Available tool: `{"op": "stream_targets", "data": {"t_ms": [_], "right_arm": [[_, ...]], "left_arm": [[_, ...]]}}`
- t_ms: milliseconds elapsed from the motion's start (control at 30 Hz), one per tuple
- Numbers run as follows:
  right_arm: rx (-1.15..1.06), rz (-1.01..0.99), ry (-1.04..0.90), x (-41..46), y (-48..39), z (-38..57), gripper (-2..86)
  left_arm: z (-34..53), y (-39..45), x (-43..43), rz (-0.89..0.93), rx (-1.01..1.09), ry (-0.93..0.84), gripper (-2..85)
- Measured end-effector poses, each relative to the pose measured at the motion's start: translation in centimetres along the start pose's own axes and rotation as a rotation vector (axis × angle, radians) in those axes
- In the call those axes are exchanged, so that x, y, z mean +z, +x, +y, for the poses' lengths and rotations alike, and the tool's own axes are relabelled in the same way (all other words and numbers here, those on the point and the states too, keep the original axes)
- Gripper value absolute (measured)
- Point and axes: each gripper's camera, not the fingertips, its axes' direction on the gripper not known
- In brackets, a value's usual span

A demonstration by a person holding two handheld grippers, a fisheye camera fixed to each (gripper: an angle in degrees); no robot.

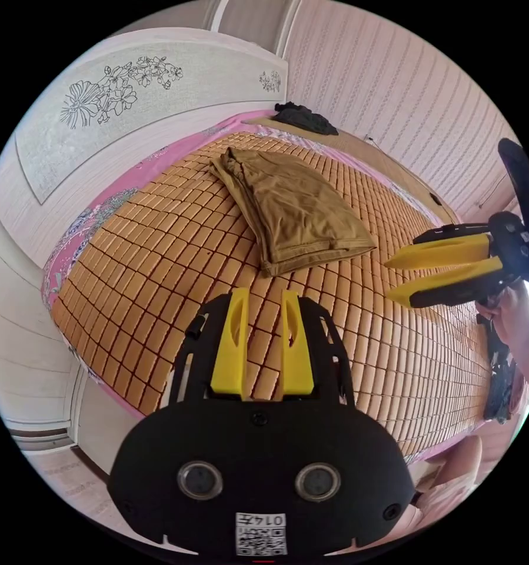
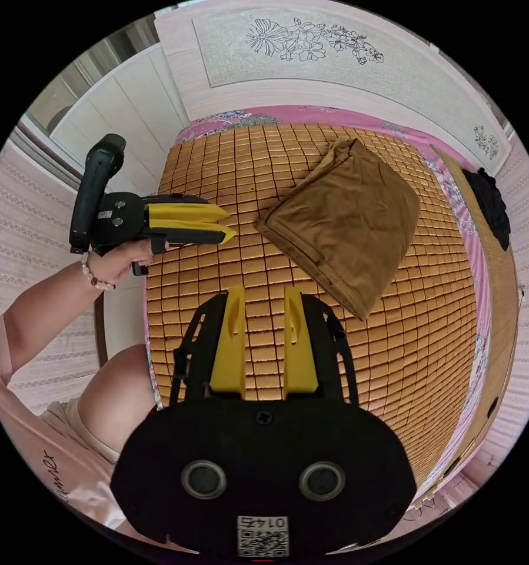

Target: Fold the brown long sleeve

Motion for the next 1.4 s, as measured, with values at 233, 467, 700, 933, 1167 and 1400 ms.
{"op": "stream_targets", "data": {"t_ms": [233, 467, 700, 933, 1167, 1400], "right_arm": [[0.078, 0.056, 0.069, 6.4, 2.2, -4.9, 10.8], [0.179, 0.061, 0.089, 5.3, 6.2, -2.9, 1.0], [0.332, 0.051, 0.262, -5.4, 11.6, 7.3, -0.1], [0.620, -0.045, 0.356, -11.7, 11.5, 30.1, 0.2], [0.910, -0.149, 0.104, -5.3, 1.5, 49.9, 2.8], [0.906, -0.180, 0.128, -6.1, -5.6, 52.9, 8.1]], "left_arm": [[-2.9, -2.1, 2.7, 0.108, 0.039, -0.019, 7.8], [-3.8, -2.6, 1.2, 0.079, 0.068, 0.006, 0.0], [-4.3, -1.7, -6.4, 0.116, 0.106, 0.117, -0.8], [3.9, 0.7, -15.5, 0.262, 0.229, 0.131, -0.9], [19.3, 3.7, -15.8, 0.416, 0.156, -0.040, -1.0], [21.2, 5.2, -18.2, 0.384, 0.107, -0.056, -1.0]]}}
